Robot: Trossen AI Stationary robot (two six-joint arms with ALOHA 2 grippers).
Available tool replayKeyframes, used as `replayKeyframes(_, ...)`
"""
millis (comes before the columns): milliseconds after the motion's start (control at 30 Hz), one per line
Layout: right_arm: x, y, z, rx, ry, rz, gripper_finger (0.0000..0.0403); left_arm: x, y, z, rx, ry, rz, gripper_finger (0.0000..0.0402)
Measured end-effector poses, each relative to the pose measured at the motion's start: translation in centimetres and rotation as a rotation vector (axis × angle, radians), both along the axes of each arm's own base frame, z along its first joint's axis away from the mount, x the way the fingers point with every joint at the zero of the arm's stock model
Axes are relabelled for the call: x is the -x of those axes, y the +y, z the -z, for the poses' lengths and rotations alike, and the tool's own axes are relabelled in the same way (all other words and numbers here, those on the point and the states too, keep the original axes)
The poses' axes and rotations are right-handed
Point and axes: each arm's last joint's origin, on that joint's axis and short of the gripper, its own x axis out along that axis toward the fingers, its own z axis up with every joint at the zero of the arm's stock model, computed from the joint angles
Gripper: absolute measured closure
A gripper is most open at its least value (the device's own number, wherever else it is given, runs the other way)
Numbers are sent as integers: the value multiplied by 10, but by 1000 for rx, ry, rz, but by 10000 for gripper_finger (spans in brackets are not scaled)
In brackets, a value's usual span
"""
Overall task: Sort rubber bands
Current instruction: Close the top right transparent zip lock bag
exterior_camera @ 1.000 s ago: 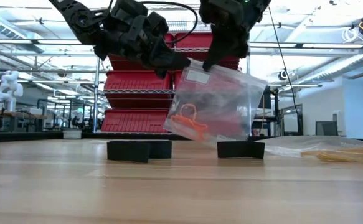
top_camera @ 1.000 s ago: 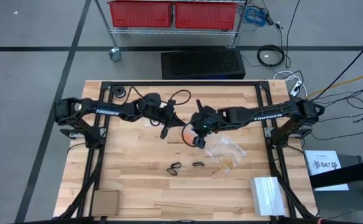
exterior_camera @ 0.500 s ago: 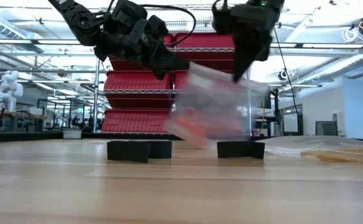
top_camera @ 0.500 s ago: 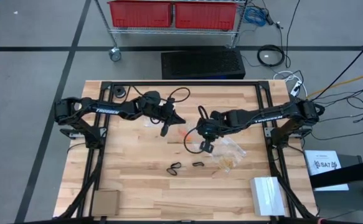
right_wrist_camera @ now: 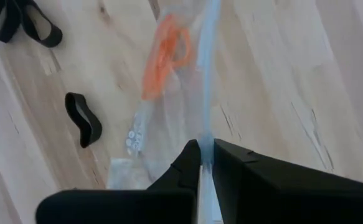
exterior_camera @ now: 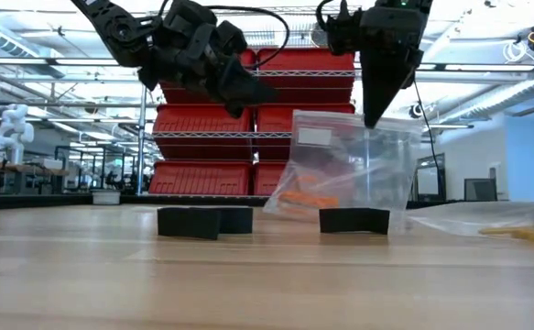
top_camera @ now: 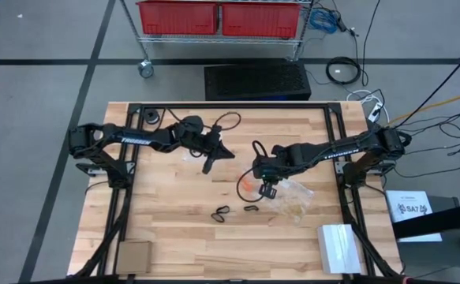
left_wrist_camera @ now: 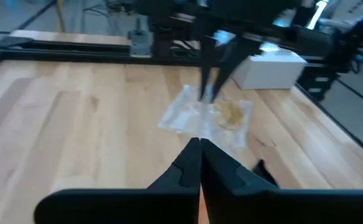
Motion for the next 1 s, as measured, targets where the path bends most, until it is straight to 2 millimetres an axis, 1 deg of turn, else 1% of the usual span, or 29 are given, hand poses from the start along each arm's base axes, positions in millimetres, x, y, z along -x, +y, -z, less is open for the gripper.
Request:
replayKeyframes(100, -1, 0, 0, 4, -10, -12, 394, -2, -8, 0, -21, -6, 34, 365)
replayKeyframes(233, -3, 0, -1, 9, -28, -26, 394, -4, -17, 1, -60, -12, 45, 312)
replayKeyframes(400, -3, 0, -1, 12, -31, -36, 394, -7, -18, 4, -79, 0, 7, 247)
replayKeyframes(500, -4, 0, -1, 13, -34, -42, 394, -9, -19, 8, -88, 6, 9, 222)
replayKeyframes(667, -4, 0, -1, 14, -36, -46, 394, -12, -19, 17, -104, 34, 0, 211)
replayKeyframes(867, -4, 0, -2, 18, -36, -57, 394, -17, -18, 16, -98, 30, 1, 210)
replayKeyframes(1000, -5, 0, -2, 20, -42, -63, 394, -22, -22, 19, -99, 20, 15, 210)
